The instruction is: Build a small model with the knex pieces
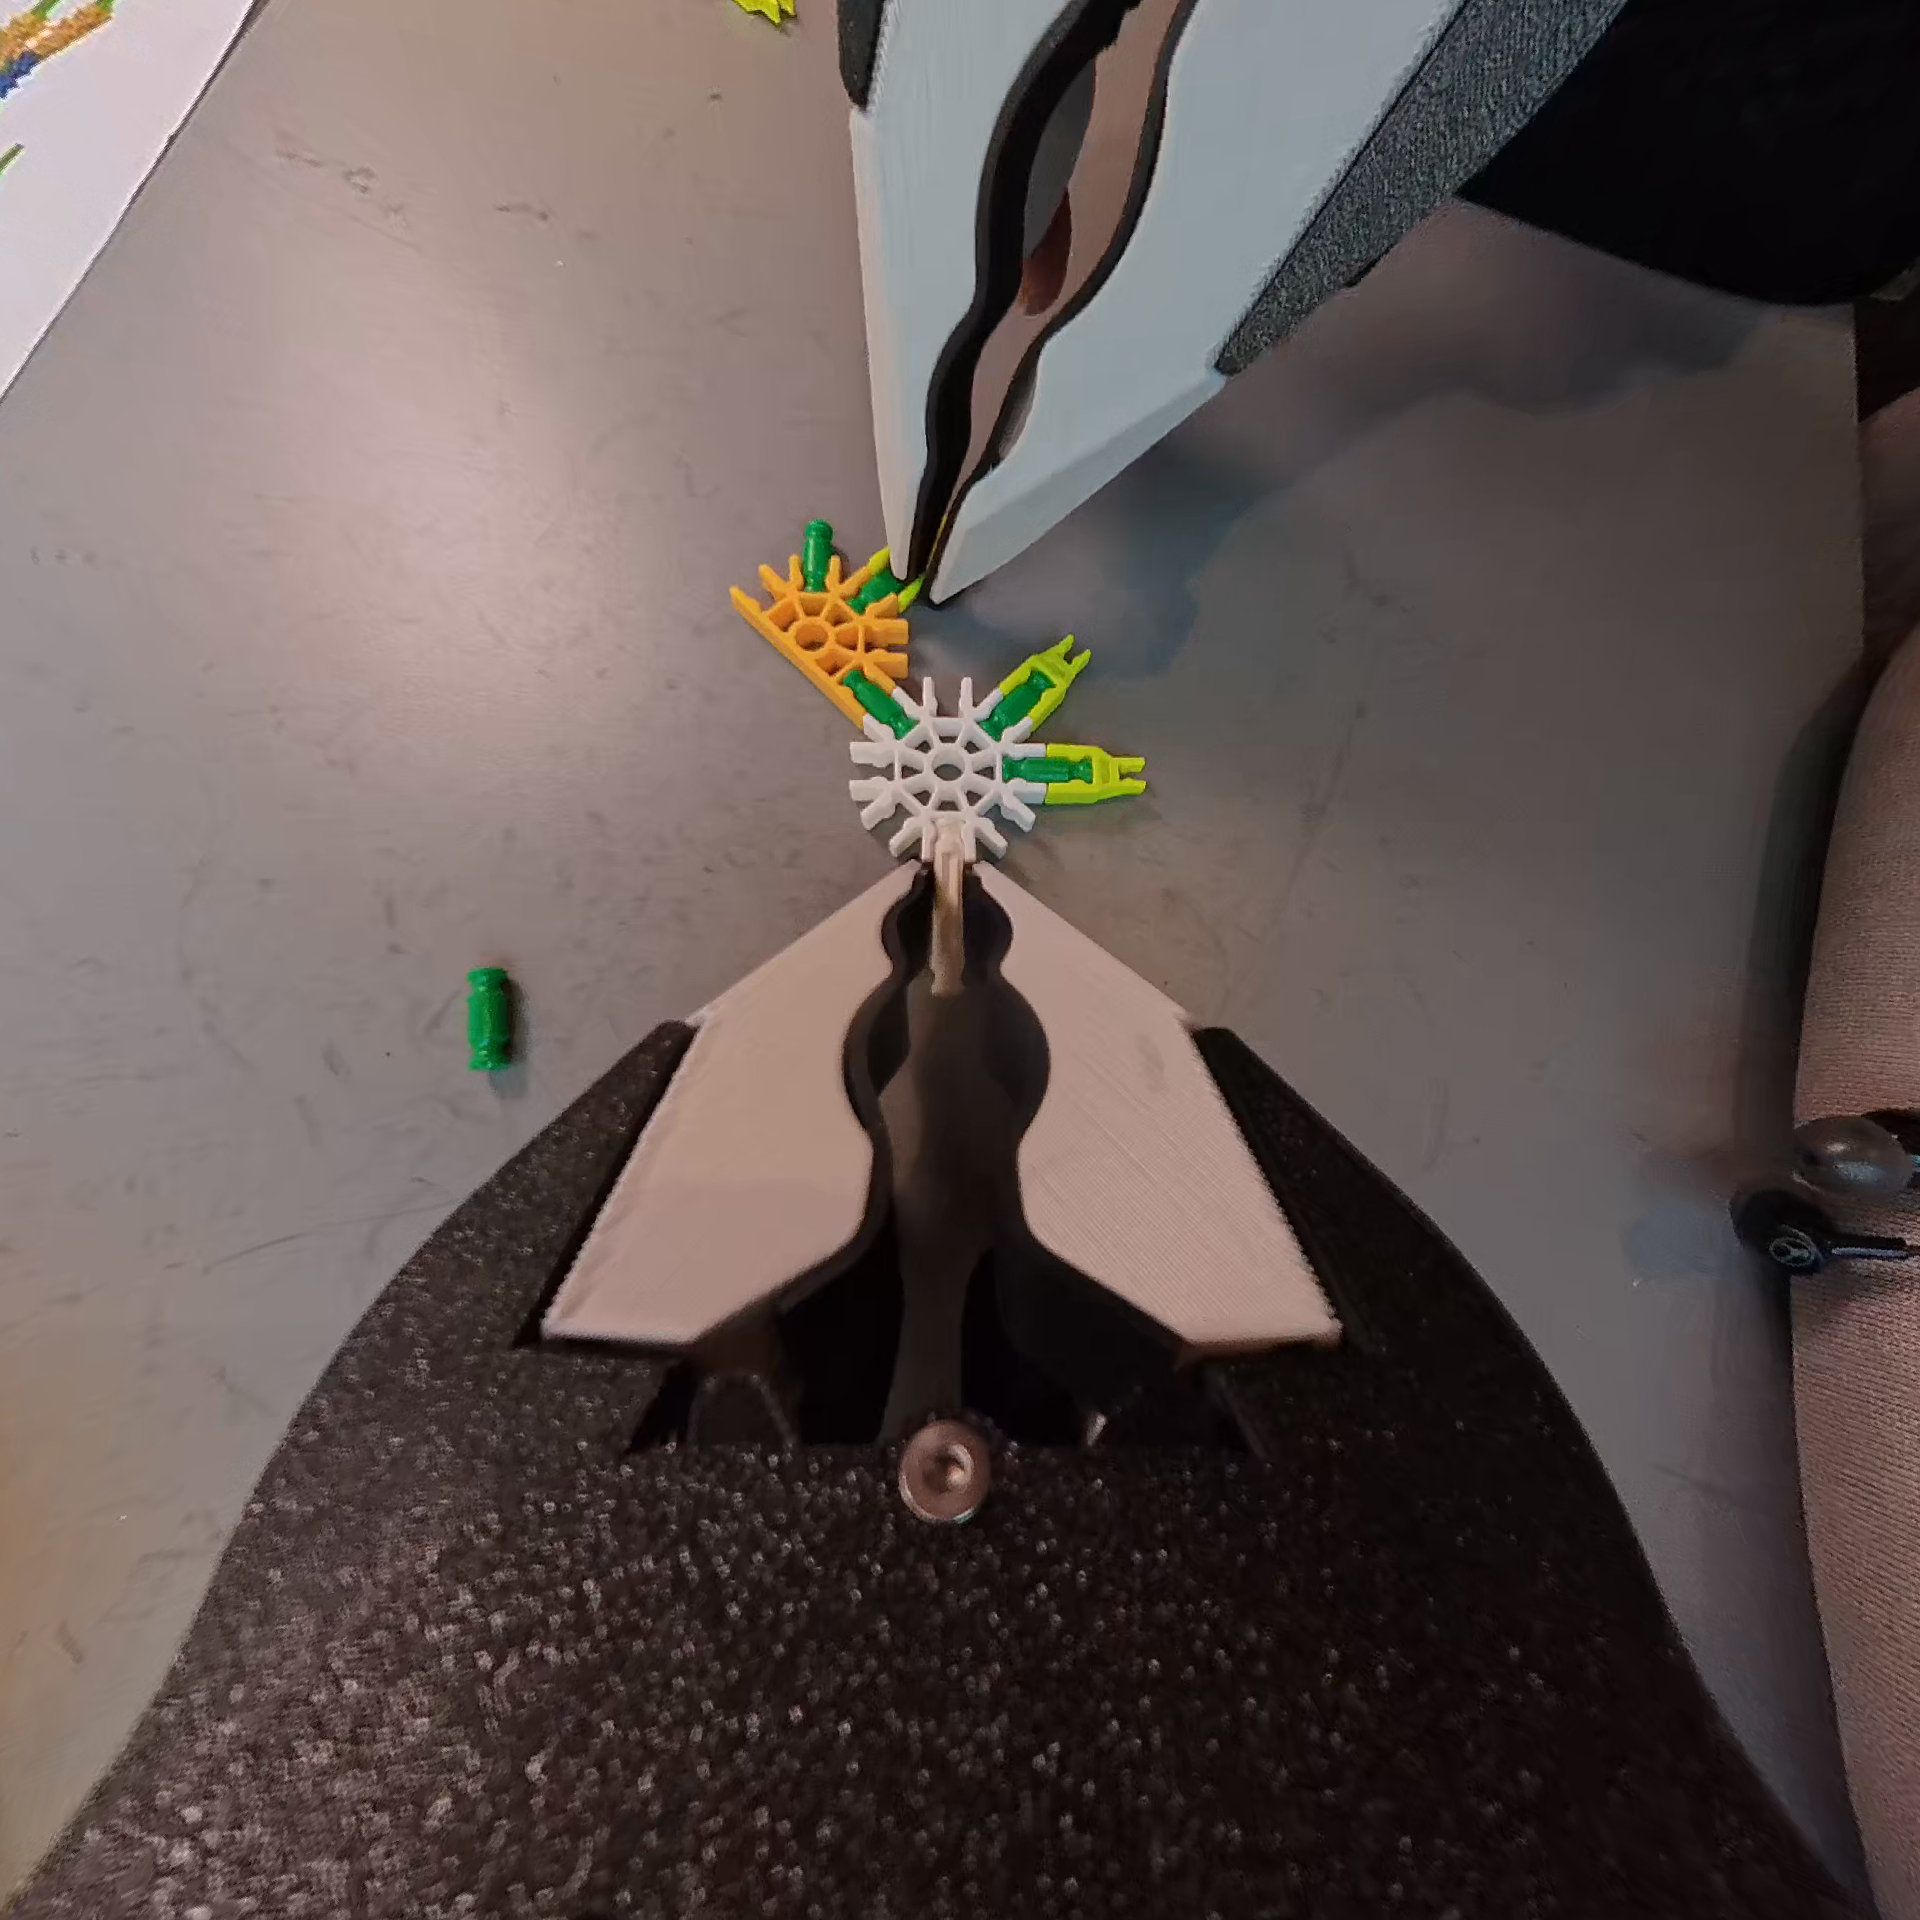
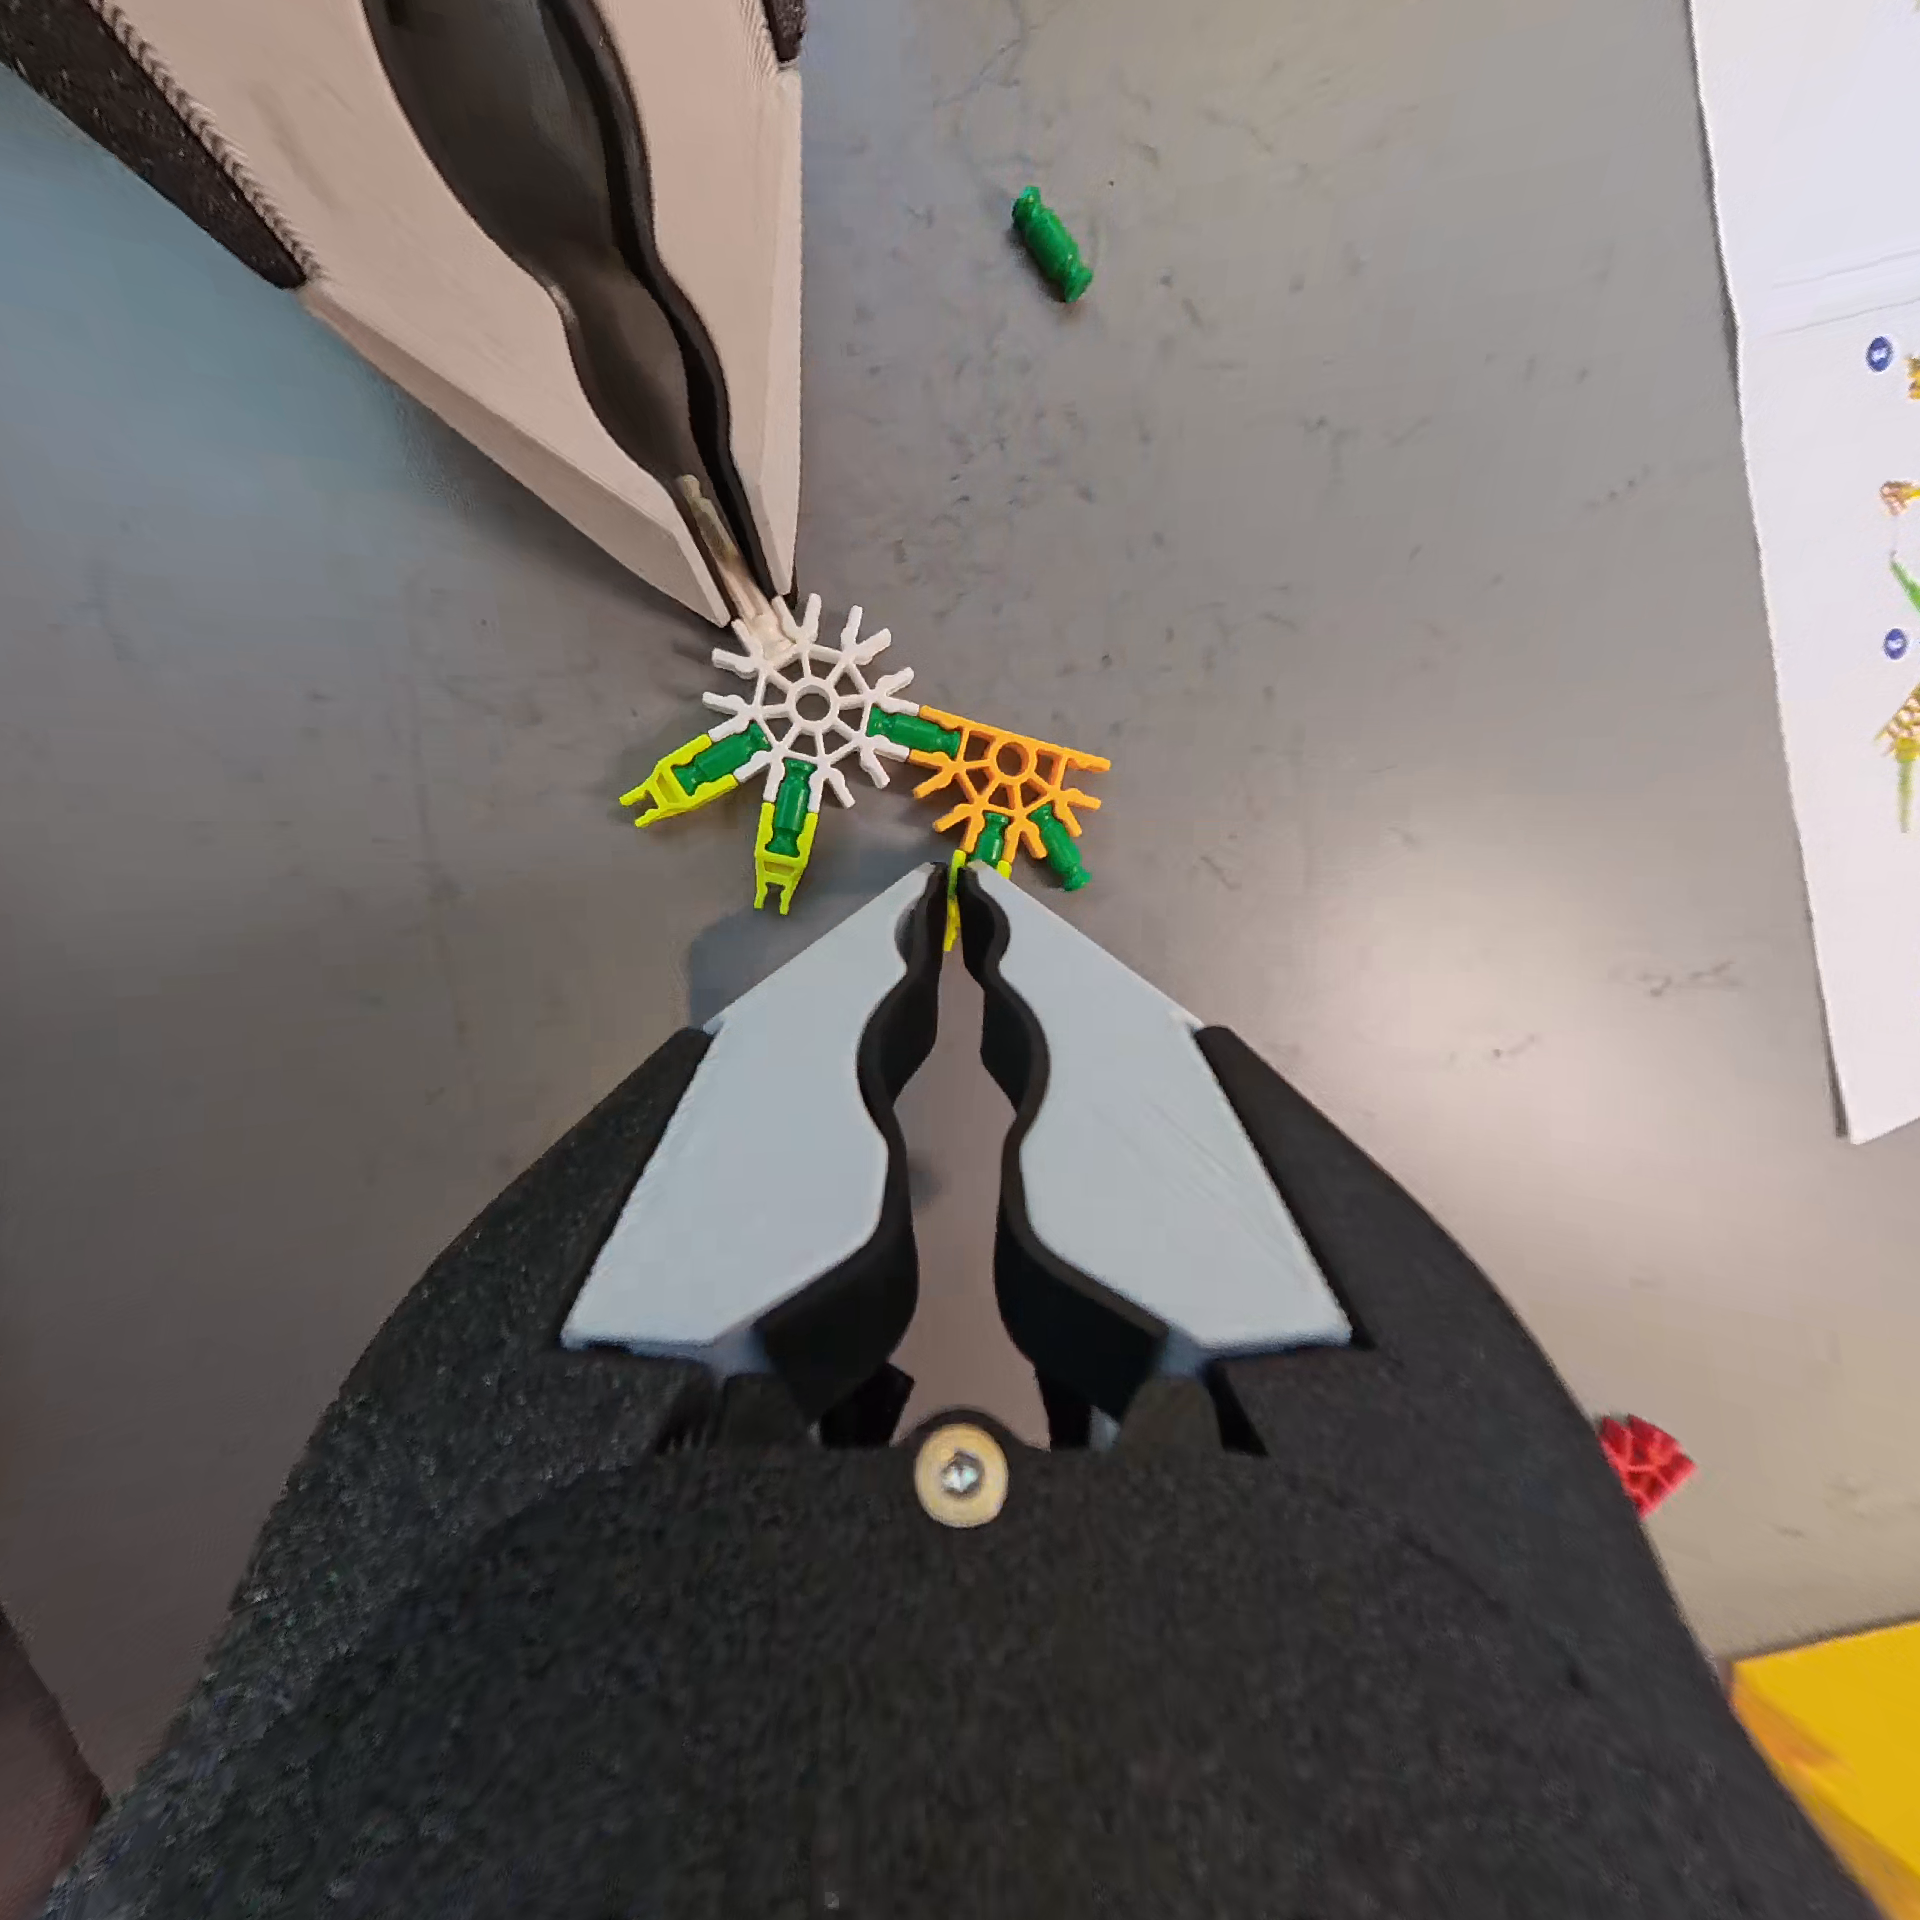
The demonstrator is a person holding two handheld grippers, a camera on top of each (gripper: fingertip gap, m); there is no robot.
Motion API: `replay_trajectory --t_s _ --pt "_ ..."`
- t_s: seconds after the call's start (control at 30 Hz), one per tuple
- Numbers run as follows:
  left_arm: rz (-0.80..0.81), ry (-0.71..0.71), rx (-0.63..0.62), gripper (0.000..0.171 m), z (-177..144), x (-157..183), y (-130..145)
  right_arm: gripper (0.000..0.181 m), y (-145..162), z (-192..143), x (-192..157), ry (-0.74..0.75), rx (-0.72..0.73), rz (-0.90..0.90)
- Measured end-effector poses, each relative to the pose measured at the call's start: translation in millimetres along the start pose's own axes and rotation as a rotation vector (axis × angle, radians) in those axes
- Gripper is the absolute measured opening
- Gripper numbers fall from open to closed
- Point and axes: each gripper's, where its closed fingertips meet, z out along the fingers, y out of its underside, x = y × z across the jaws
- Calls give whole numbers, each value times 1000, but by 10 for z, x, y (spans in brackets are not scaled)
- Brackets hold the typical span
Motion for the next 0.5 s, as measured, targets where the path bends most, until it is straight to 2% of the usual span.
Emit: replay_trajectory --t_s 0.17,0.33,0.5 --pt "-10 9 4 6 0 0 -1 8 -48 -36 -5 -43 109 72" --pt "-8 10 3 6 -1 0 -1 8 -83 -102 17 -10 150 55" --pt "1 4 -1 6 -2 0 -1 10 4 -97 66 -50 135 154"
